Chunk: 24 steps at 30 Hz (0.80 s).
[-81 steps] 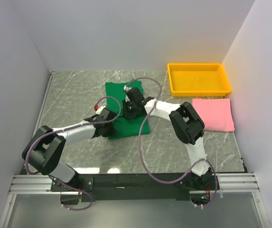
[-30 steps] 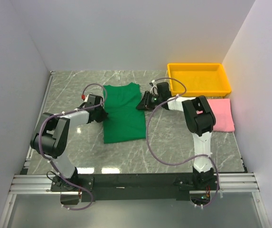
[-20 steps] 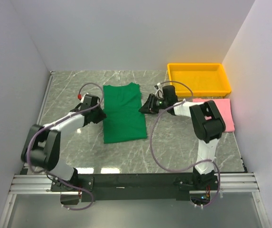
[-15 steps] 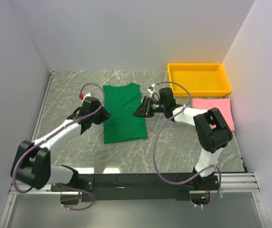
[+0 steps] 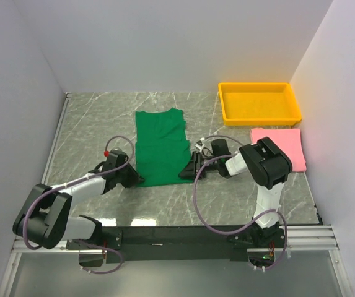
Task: Fold and stack the t-shirts
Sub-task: Fold the tshirt
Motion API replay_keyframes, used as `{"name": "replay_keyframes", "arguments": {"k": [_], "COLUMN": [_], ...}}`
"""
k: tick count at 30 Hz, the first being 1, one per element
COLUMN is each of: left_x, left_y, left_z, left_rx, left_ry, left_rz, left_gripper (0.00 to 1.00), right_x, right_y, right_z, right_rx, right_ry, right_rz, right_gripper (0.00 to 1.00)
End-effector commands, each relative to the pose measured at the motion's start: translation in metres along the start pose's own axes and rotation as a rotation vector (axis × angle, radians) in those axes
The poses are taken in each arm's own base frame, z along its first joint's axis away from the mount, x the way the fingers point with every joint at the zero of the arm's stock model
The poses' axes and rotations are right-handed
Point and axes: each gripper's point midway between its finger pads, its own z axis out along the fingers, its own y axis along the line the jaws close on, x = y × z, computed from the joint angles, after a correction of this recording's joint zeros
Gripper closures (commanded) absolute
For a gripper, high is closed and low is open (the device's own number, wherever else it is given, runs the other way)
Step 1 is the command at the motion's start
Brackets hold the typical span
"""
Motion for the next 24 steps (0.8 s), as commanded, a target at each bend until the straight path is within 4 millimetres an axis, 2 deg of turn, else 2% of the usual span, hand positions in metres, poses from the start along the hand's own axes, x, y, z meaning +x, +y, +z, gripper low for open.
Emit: {"name": "replay_keyframes", "arguments": {"k": [1, 4, 7, 8, 9, 11, 14, 15, 17, 20, 21, 23, 24], "left_x": [0.016, 0.016, 0.010, 0.007, 0.000, -0.004, -0.013, -0.016, -0.019, -0.021, -0.022, -0.019, -0.017], "left_y": [0.048, 0.054, 0.048, 0.044, 0.034, 0.031, 0.014, 0.008, -0.004, -0.014, -0.017, -0.015, -0.013], "left_z": [-0.002, -0.011, -0.023, -0.027, -0.034, -0.042, -0.053, -0.055, -0.054, -0.047, -0.045, -0.041, -0.040], "left_rx": [-0.123, -0.130, -0.112, -0.104, -0.074, -0.075, -0.022, -0.004, 0.037, 0.054, 0.051, 0.036, 0.032], "left_ry": [0.037, 0.024, -0.009, -0.021, -0.046, -0.063, -0.094, -0.101, -0.098, -0.070, -0.064, -0.044, -0.040], "left_rz": [-0.063, -0.078, -0.065, -0.057, -0.037, -0.019, 0.021, 0.040, 0.060, 0.078, 0.078, 0.077, 0.077], "left_gripper": [0.89, 0.89, 0.87, 0.86, 0.84, 0.80, 0.73, 0.72, 0.71, 0.71, 0.72, 0.73, 0.73], "right_x": [0.003, 0.006, 0.006, 0.001, 0.000, -0.003, -0.010, -0.019, -0.031, -0.066, -0.072, -0.084, -0.095], "right_y": [-0.022, -0.021, -0.016, -0.005, 0.001, 0.015, 0.031, 0.041, 0.047, 0.063, 0.062, 0.048, 0.051], "right_z": [-0.016, -0.028, -0.035, -0.039, -0.041, -0.045, -0.045, -0.043, -0.038, -0.029, -0.025, -0.015, -0.012], "right_rx": [0.018, 0.049, 0.089, 0.080, 0.077, 0.066, 0.054, 0.042, 0.033, 0.005, 0.003, 0.013, 0.009], "right_ry": [-0.044, -0.055, -0.060, -0.078, -0.084, -0.102, -0.117, -0.125, -0.128, -0.181, -0.184, -0.183, -0.194], "right_rz": [0.039, 0.022, -0.021, -0.055, -0.069, -0.106, -0.162, -0.190, -0.192, -0.211, -0.201, -0.173, -0.179], "right_gripper": [0.63, 0.62, 0.63, 0.63, 0.62, 0.63, 0.62, 0.63, 0.62, 0.63, 0.63, 0.63, 0.63]}}
